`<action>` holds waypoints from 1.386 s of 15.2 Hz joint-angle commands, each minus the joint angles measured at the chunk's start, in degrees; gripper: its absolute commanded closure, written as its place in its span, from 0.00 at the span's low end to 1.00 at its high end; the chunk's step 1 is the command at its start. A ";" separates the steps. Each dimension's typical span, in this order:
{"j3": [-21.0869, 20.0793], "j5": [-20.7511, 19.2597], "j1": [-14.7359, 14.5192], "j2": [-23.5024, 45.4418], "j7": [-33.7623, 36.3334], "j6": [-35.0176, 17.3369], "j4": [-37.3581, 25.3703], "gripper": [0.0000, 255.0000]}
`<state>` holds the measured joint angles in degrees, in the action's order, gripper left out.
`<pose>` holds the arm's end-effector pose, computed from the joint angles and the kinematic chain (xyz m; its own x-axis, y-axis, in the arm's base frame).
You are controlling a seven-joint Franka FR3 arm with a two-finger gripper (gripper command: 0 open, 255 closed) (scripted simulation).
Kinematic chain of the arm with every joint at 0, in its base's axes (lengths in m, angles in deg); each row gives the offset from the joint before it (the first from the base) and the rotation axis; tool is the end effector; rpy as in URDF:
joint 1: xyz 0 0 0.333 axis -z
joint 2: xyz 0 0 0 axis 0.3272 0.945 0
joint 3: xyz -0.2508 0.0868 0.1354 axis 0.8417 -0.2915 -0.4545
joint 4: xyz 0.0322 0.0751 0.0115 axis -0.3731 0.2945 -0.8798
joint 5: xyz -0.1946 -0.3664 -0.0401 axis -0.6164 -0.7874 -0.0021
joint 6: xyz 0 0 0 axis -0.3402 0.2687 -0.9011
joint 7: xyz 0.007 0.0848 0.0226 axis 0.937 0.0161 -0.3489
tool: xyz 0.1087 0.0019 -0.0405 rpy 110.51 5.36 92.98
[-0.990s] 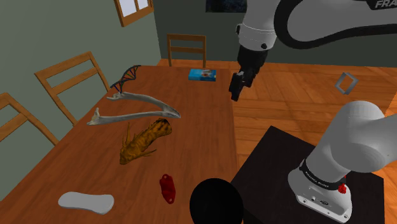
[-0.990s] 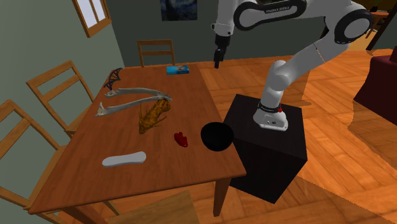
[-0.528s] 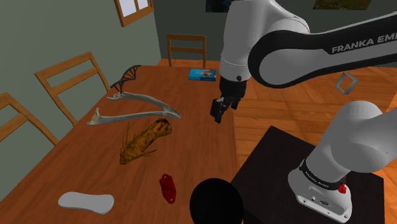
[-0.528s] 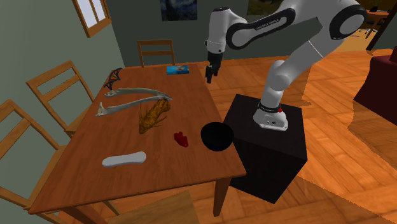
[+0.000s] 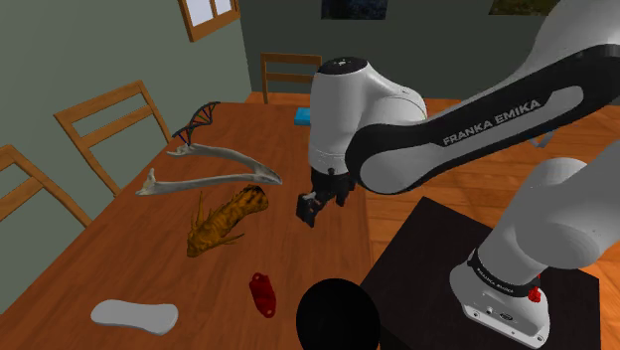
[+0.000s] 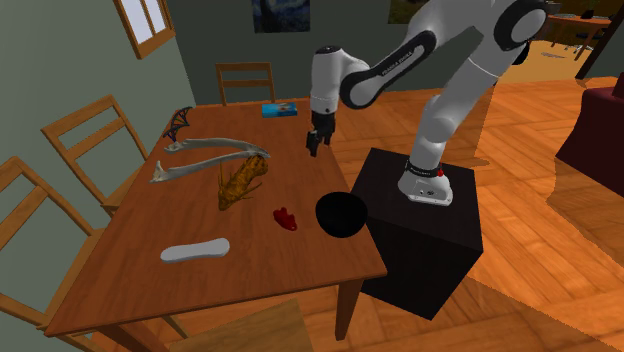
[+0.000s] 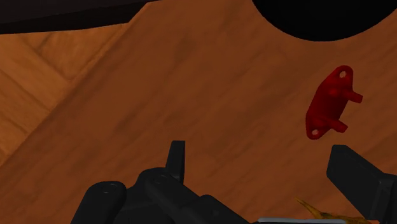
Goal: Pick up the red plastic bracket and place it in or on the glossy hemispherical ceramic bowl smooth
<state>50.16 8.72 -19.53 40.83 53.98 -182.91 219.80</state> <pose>0.3845 0.2273 0.3451 0.9839 -0.1696 0.0558 -0.1702 -0.9854 0.0063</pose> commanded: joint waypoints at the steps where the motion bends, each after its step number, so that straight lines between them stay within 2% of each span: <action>1: -2.74 -0.91 0.84 4.60 4.26 -3.51 -1.10 0.00; 5: -7.53 -6.51 3.22 15.04 14.01 -9.86 -4.25 0.00; 9: -9.41 -17.36 3.73 26.96 26.74 -14.53 -8.88 0.00; 12: -7.04 -25.72 0.62 35.64 35.95 -16.49 -13.43 0.00; 15: -3.30 -31.53 -3.92 43.33 42.97 -17.66 -18.69 0.00; 19: 1.15 -35.64 -9.55 52.06 49.09 -18.53 -26.13 0.00; 21: 2.13 -36.58 -10.36 53.40 49.73 -19.49 -26.49 0.00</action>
<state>51.58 -27.14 -28.92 92.90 102.82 -202.11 194.33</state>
